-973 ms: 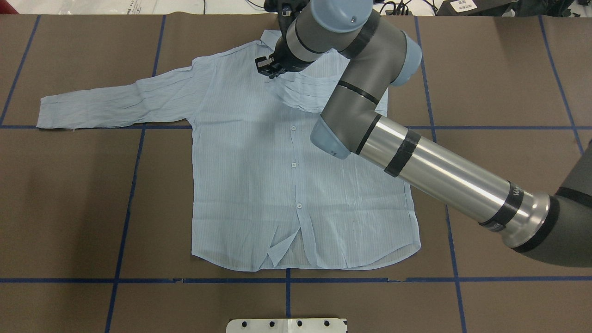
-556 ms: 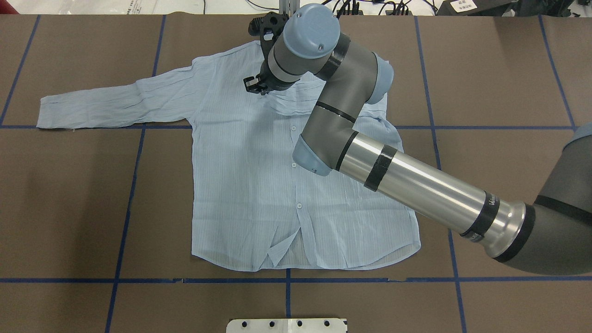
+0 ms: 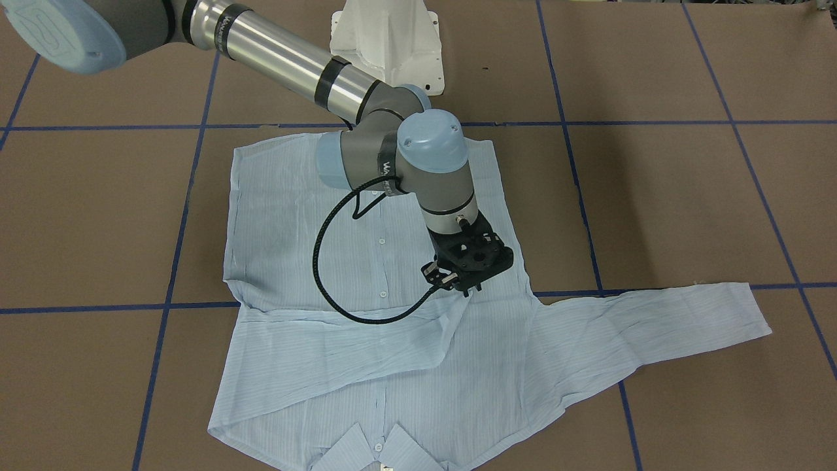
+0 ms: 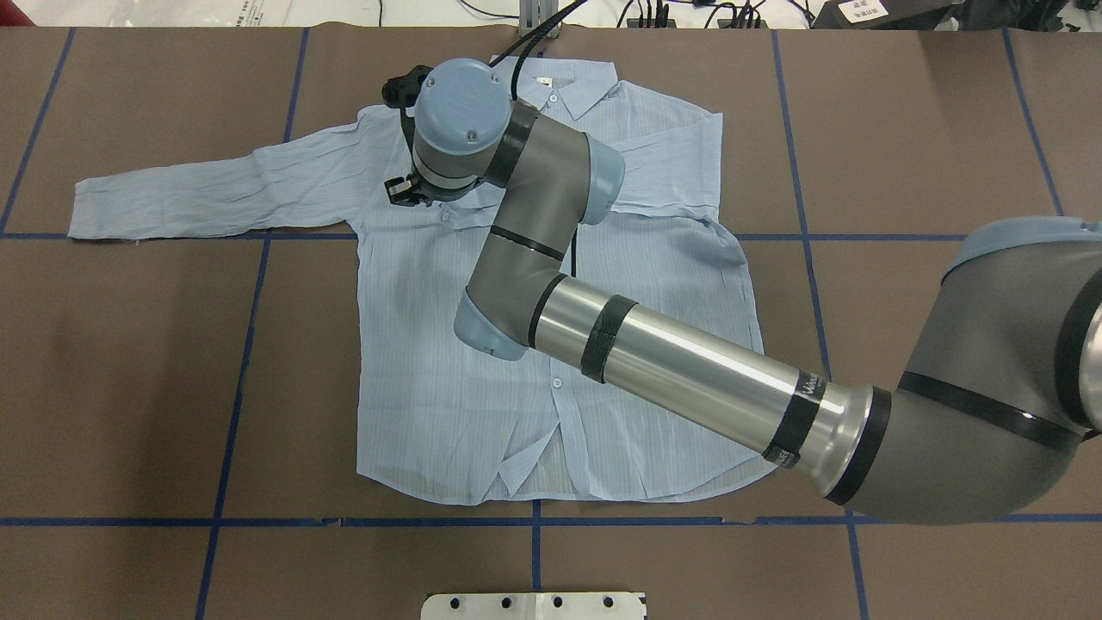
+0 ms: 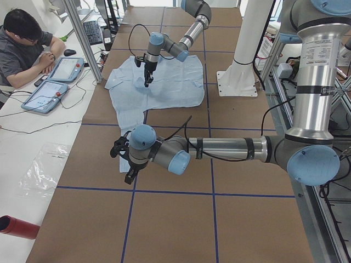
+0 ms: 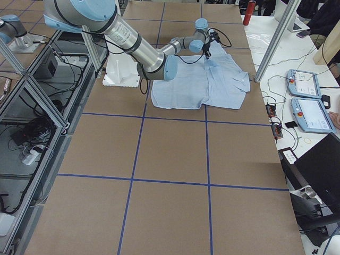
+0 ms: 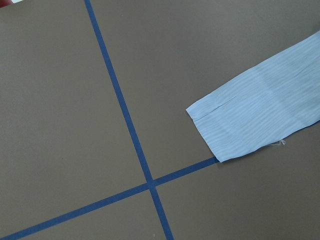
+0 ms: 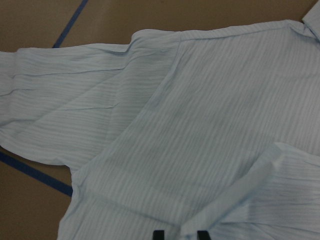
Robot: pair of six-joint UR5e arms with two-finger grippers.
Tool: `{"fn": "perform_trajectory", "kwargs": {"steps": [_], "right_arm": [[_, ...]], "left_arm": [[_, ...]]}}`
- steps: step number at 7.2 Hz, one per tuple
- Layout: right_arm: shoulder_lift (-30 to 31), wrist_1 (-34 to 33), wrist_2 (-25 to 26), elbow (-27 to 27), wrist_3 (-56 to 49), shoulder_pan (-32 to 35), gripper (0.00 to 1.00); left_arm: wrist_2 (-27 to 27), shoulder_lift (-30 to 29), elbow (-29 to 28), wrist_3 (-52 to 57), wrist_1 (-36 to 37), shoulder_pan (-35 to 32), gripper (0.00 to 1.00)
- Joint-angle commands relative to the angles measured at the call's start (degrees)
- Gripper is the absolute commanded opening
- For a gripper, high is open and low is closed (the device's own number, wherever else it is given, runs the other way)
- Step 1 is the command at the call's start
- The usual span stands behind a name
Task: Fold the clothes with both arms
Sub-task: 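Carry the grasped sleeve across the shirt front toward the collar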
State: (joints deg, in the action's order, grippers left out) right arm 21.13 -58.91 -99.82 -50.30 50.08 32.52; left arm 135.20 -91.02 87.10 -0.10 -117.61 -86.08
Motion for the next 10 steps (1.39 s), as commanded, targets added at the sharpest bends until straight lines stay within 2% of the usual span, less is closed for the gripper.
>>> {"fn": "perform_trajectory", "kwargs": {"steps": [1,2,3,4,5,6,7,8,10], "right_arm": [[-1.00,-0.33,5.60,0.99,-0.16,-2.46,0.99],[-1.09,-0.59,5.60,0.99,0.45,-2.47,0.99],[-1.35,-6.68,5.16,-1.27,1.59,-2.47,0.99],[-0.74,-15.97,3.16,-6.86,1.95,-1.94,0.99],[-0.74,-26.15,0.09,-11.44,3.86,-0.29,0.99],[2.05,-31.74,-1.76,-17.40,4.32,1.99,0.99],[7.30,-36.58,-2.39,-25.21,4.15,3.67,0.99],[14.05,-38.02,-5.97,-32.94,3.97,6.38,0.99],[24.35,-37.94,-12.83,-41.77,2.66,11.13,0.99]], "left_arm": [[0.06,0.14,-0.01,0.01,0.01,0.03,1.00],[-0.03,0.06,0.26,-0.43,-0.08,0.03,1.00],[-0.11,-0.47,0.69,-5.48,-0.17,0.12,1.00],[-0.38,-0.65,0.87,-12.32,-1.04,1.95,1.00],[-0.64,-0.65,0.79,-22.48,-6.27,5.62,1.00],[-3.25,-0.39,0.61,-33.63,-13.98,9.40,1.00],[-7.72,-0.04,0.26,-39.57,-16.93,13.44,0.99],[-12.72,-0.03,-0.26,-42.68,-17.22,16.27,0.99],[-19.24,-1.43,-2.63,-47.86,-18.18,20.14,0.98]]}}
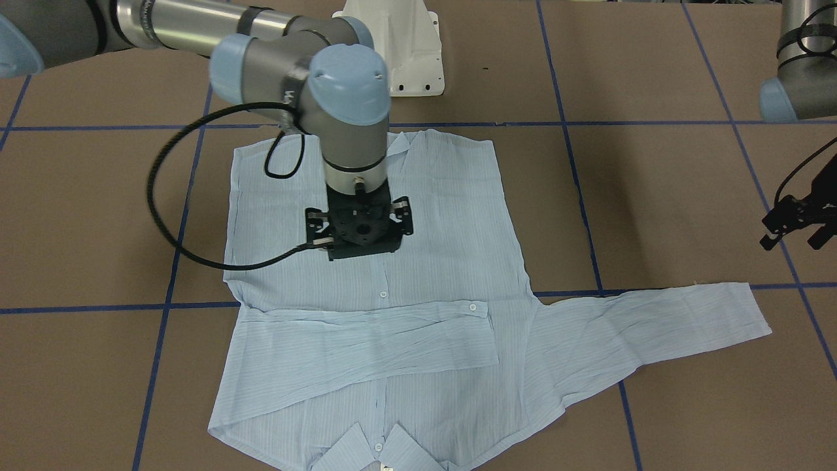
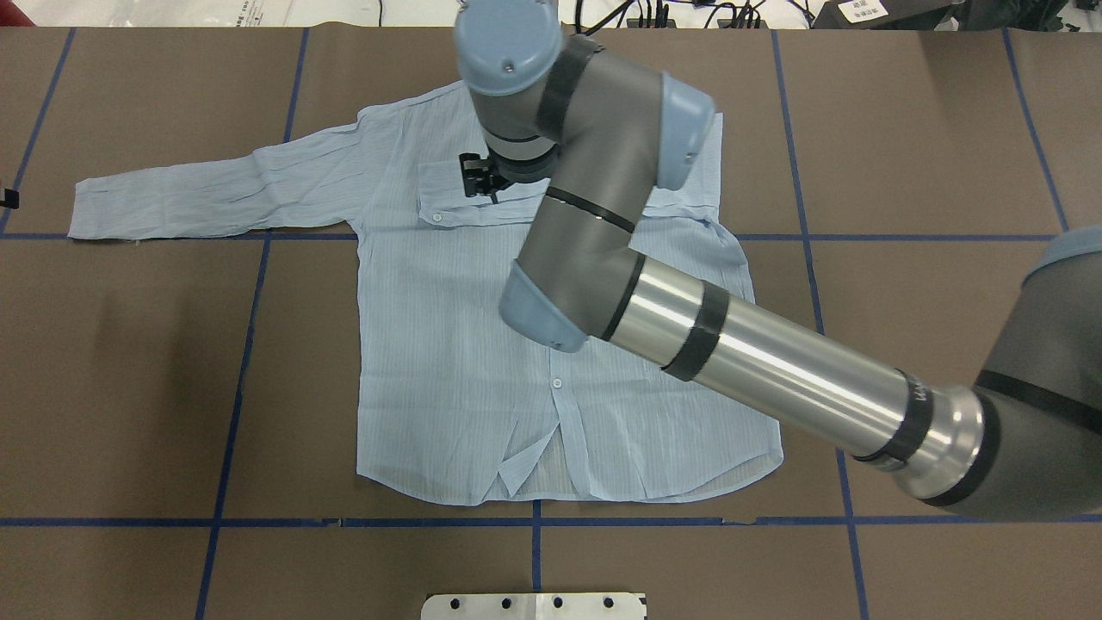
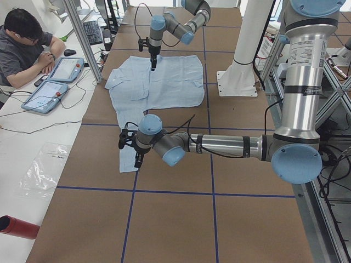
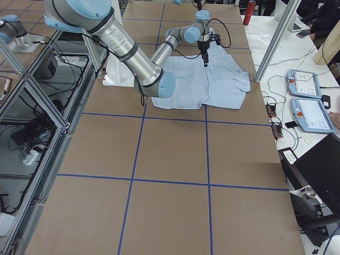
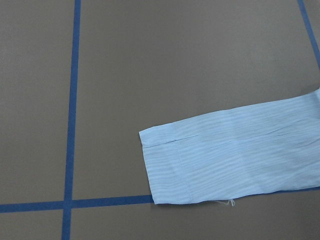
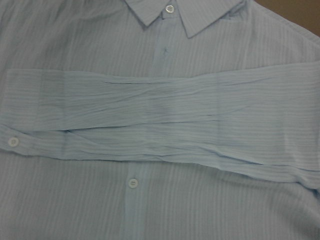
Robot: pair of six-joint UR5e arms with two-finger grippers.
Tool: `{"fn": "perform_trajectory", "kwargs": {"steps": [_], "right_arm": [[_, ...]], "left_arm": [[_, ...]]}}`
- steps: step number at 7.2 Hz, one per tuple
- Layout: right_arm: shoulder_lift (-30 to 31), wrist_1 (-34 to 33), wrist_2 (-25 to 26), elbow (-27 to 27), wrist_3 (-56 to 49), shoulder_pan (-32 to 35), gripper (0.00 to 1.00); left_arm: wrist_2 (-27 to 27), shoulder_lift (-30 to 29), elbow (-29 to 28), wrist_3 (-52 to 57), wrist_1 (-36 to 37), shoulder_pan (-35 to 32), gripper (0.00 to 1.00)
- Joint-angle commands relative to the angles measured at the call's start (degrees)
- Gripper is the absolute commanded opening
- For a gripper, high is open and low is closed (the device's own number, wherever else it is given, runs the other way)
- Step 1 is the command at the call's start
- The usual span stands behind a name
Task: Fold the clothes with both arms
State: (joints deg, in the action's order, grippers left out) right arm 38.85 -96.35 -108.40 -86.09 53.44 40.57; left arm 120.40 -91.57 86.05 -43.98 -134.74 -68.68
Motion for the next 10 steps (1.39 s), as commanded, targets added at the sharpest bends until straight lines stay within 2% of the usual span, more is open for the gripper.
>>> {"fn": "perform_trajectory", "kwargs": {"steps": [1,3,6,10], "right_arm": [[10.24,-0.51,-4.45,-9.23,-3.49,4.33,0.99],[11.59,-0.42,-4.63,-9.71,-5.10,4.87,0.99],[11.59,0.11,-5.07,-9.71,-5.01,4.78,0.99],[11.86,0.19,-4.89,-9.35,-5.10,4.61,0.99]], "left_arm": [[-7.26,-2.54,-5.85,-7.92,-5.40,4.85,0.96],[-8.69,-7.20,-16.22,-8.84,-12.18,5.75,0.91],[-9.57,-7.48,-16.88,-8.93,-12.21,5.92,0.74],[-9.66,-6.78,-16.53,-8.93,-12.13,8.21,0.72]]}}
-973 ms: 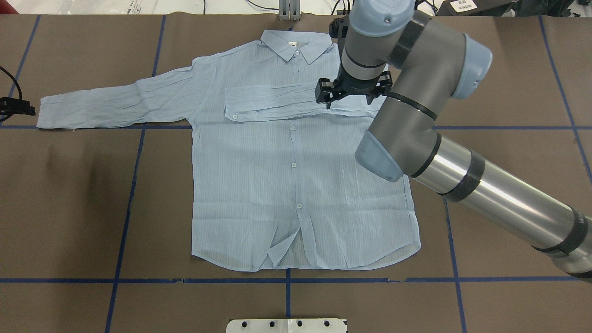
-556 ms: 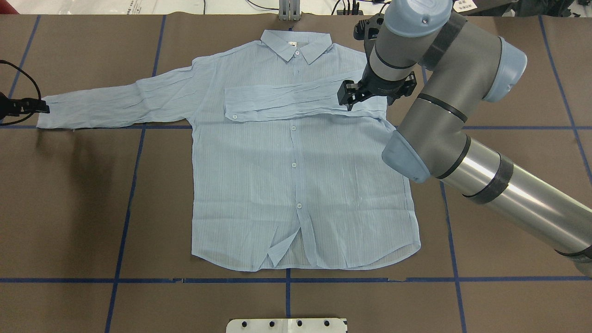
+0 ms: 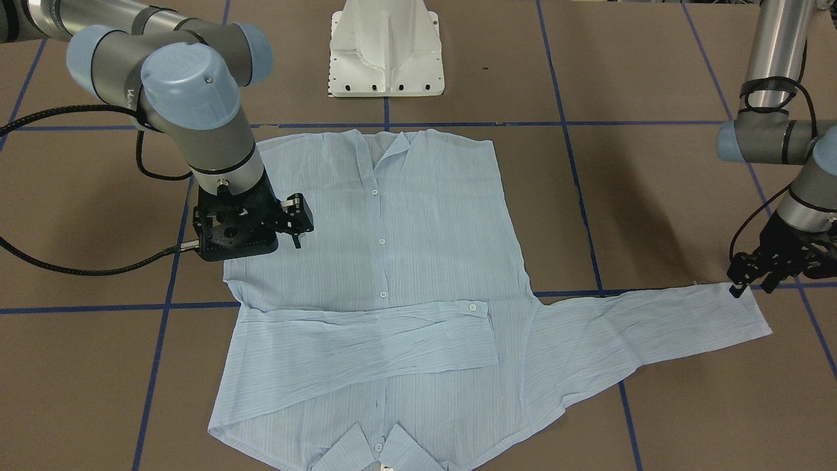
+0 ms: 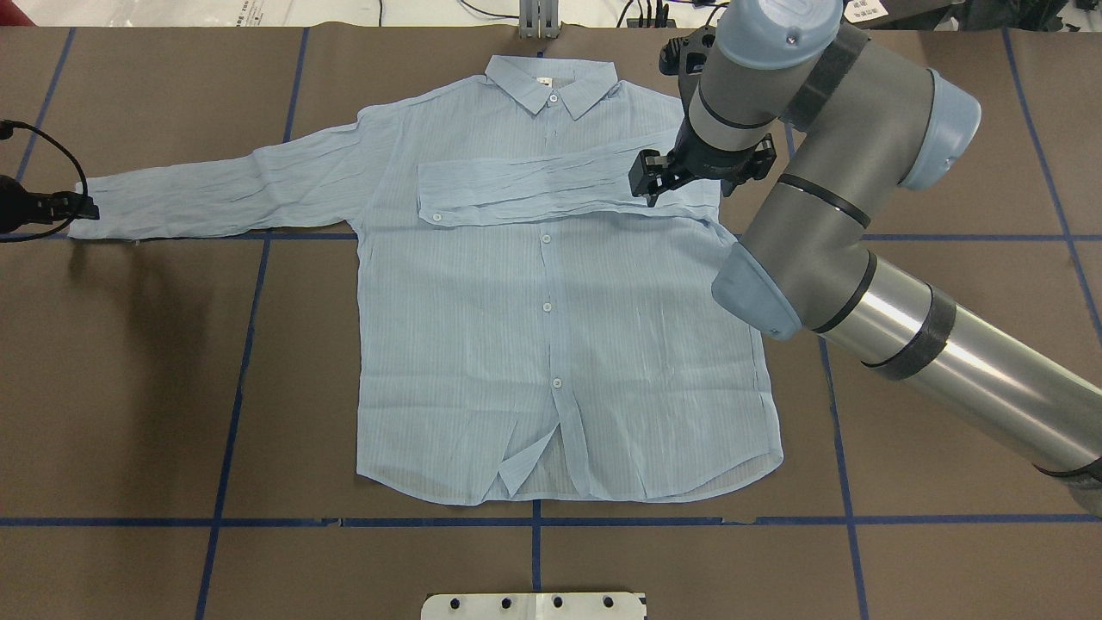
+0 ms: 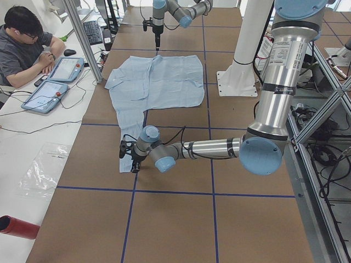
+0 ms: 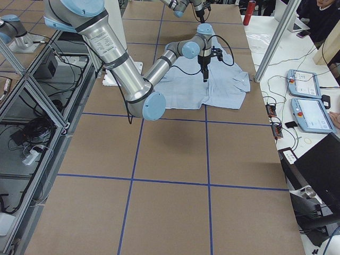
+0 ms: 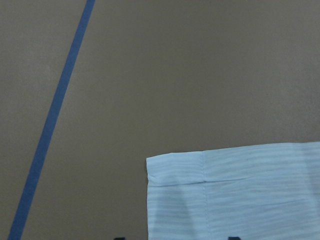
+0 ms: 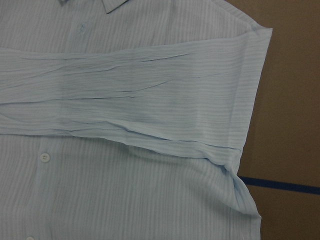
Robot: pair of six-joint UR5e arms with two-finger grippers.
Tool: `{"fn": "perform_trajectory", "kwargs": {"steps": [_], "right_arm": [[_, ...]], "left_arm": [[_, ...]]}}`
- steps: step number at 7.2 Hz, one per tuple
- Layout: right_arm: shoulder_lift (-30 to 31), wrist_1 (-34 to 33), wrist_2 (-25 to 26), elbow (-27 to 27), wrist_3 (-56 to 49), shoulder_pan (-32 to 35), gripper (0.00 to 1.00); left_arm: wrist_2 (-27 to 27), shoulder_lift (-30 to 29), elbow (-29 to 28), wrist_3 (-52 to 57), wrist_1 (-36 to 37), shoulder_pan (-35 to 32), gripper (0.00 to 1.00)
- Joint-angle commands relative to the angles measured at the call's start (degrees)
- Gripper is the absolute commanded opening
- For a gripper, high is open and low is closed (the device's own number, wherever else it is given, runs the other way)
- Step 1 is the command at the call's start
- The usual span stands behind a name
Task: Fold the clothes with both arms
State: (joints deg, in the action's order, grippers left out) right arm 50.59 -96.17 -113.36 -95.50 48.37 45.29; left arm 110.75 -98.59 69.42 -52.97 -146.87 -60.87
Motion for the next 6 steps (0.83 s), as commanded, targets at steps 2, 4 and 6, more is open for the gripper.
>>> {"fn": "perform_trajectory", "kwargs": {"steps": [2,4,6], "right_arm": [[0.21,0.01,0.07,0.06,-0.03,-0.29,0.99],[0.13,0.01,0.07,0.06,0.14,-0.29,0.99],[0.21,0.01,0.07,0.06,-0.03,-0.29,0.99]], "left_arm": [[-0.01,0.42,0.02,0.06,0.09,0.48,0.67],[0.08,0.51,-0.07,0.06,0.18,0.48,0.56],[0.26,0.51,-0.07,0.06,0.35,0.48,0.53]]}}
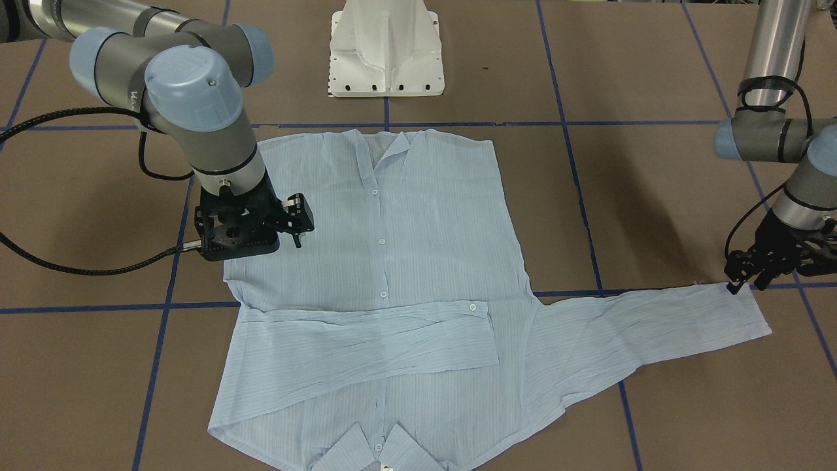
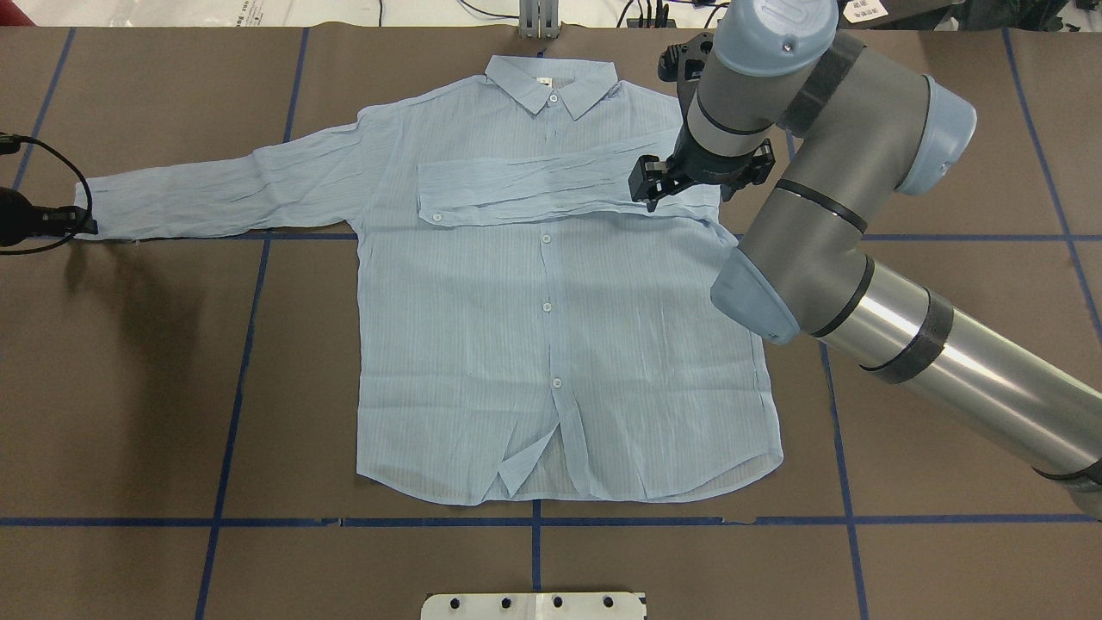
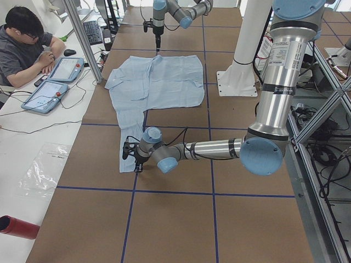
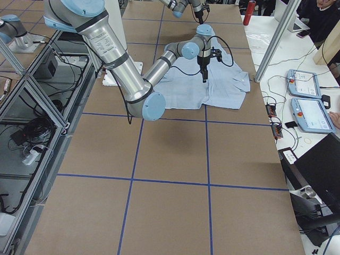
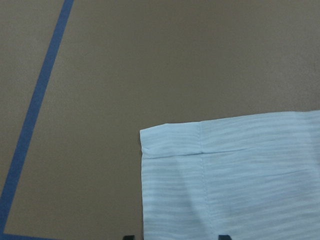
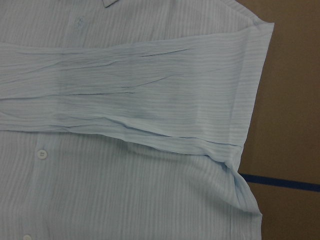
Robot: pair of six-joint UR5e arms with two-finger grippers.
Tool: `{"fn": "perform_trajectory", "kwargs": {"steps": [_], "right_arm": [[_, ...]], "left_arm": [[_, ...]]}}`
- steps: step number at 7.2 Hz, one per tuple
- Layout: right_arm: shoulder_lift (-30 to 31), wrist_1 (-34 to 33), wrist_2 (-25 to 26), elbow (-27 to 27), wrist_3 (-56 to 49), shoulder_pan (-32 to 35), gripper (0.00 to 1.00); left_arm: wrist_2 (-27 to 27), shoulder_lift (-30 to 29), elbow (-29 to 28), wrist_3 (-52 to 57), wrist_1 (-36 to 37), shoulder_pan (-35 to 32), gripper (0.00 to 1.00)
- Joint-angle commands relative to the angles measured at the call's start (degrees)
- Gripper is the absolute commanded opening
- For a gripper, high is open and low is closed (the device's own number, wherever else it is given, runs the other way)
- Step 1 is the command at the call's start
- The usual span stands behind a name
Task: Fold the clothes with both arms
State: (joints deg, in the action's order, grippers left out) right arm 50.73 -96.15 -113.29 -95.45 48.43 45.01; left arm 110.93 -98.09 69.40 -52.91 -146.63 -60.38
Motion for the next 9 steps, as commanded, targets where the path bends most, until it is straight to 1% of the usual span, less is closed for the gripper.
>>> {"fn": "perform_trajectory", "kwargs": {"steps": [1,3,5,6,7,9], "right_arm": [[0.07,0.00,0.00,0.00,-0.09,-0.01,0.99],[0.07,0.00,0.00,0.00,-0.09,-0.01,0.99],[0.07,0.00,0.00,0.09,-0.09,-0.01,0.99],[0.16,0.00,0.00,0.09,-0.09,-0.01,0.99],[0.16,0.09,0.00,0.09,-0.09,-0.01,0.99],[0.25,0.00,0.00,0.09,0.00,-0.01,0.99]], "left_arm": [[0.07,0.01,0.03,0.00,0.20,0.00,0.53],[0.07,0.09,-0.05,0.00,0.20,0.00,0.53],[0.07,0.10,-0.05,0.00,0.20,0.00,0.49],[0.07,0.10,-0.05,0.00,0.20,0.00,0.49],[-0.02,0.10,-0.05,0.00,0.20,0.00,0.45],[-0.10,0.10,-0.05,0.00,0.20,-0.08,0.31]]}}
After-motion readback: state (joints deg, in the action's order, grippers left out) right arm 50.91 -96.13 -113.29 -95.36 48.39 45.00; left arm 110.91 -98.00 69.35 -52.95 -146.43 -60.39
